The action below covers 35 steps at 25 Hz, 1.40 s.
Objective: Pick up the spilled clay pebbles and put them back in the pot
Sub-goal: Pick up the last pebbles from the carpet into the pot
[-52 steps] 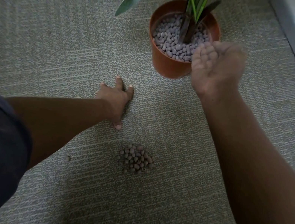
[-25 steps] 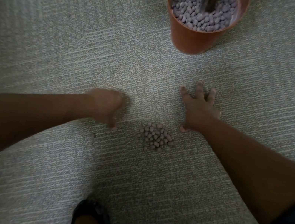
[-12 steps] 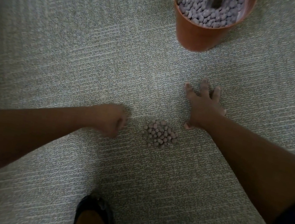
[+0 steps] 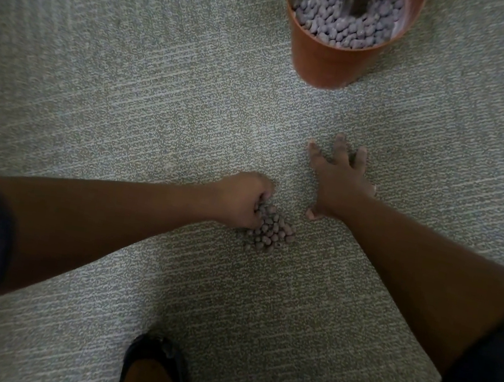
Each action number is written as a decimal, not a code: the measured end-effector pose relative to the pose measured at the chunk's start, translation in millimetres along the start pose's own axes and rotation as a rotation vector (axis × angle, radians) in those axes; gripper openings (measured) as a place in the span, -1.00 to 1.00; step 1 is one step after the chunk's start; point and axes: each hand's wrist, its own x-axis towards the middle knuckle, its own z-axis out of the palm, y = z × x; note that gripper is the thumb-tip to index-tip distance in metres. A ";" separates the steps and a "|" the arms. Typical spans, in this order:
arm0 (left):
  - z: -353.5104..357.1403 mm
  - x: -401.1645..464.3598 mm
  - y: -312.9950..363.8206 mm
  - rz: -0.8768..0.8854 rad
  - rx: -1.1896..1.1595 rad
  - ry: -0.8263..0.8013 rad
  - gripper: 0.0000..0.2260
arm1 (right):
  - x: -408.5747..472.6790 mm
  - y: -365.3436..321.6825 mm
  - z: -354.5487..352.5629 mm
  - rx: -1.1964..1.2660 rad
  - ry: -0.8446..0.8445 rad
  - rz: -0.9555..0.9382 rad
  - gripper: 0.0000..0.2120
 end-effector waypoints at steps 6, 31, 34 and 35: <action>6.5 7.3 6.7 0.039 0.016 0.032 -0.80 | 0.3 0.8 1.1 -0.012 0.014 0.004 0.33; -130.9 30.9 51.5 0.003 -1.888 -0.102 -0.81 | 0.7 4.3 -1.5 0.012 0.022 -0.003 0.32; -161.6 42.1 76.1 0.059 -1.970 0.067 -0.75 | -0.5 4.5 -3.4 0.025 0.021 -0.005 0.30; -169.0 47.6 83.4 0.050 -1.964 0.125 -0.74 | -0.9 4.5 -3.4 0.028 0.020 -0.005 0.30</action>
